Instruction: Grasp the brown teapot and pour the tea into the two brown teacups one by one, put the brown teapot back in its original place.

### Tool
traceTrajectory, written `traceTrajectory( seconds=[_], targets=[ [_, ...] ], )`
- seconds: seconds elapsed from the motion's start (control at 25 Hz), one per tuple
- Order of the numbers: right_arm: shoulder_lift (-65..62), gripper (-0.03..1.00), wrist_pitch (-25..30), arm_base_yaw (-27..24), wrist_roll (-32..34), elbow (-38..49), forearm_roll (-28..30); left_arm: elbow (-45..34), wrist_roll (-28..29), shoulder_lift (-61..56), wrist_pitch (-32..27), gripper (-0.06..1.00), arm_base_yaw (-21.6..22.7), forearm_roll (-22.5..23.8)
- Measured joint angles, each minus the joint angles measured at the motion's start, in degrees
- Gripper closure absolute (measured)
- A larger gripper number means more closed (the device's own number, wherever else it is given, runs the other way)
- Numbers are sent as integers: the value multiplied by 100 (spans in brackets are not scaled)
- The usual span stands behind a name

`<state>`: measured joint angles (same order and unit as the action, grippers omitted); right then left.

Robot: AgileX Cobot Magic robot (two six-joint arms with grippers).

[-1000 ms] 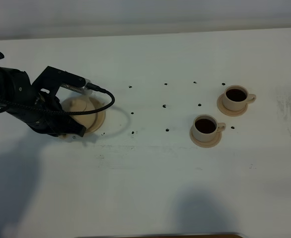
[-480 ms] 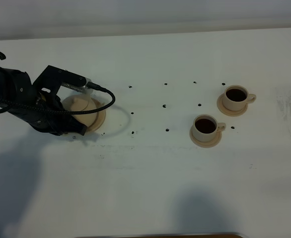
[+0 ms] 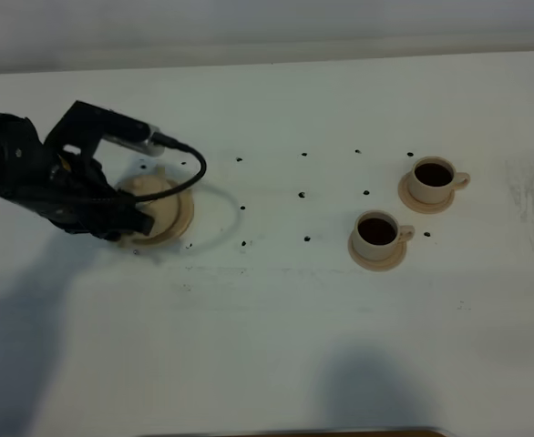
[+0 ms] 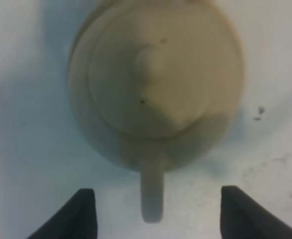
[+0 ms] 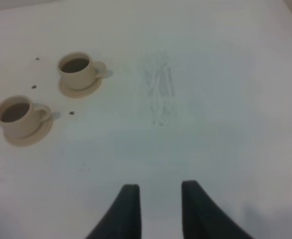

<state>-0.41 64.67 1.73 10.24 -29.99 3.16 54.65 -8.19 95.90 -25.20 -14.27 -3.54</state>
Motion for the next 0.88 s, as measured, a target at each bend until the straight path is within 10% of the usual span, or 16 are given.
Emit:
traceTrajectory(
  seconds=[0.52, 0.88],
  targets=[
    [0, 75, 0, 0, 0, 0, 0, 5, 0, -1284, -417, 42, 1648, 7],
    [0, 75, 0, 0, 0, 0, 0, -780, 124, -3589, -811, 42, 1959, 145]
  ],
)
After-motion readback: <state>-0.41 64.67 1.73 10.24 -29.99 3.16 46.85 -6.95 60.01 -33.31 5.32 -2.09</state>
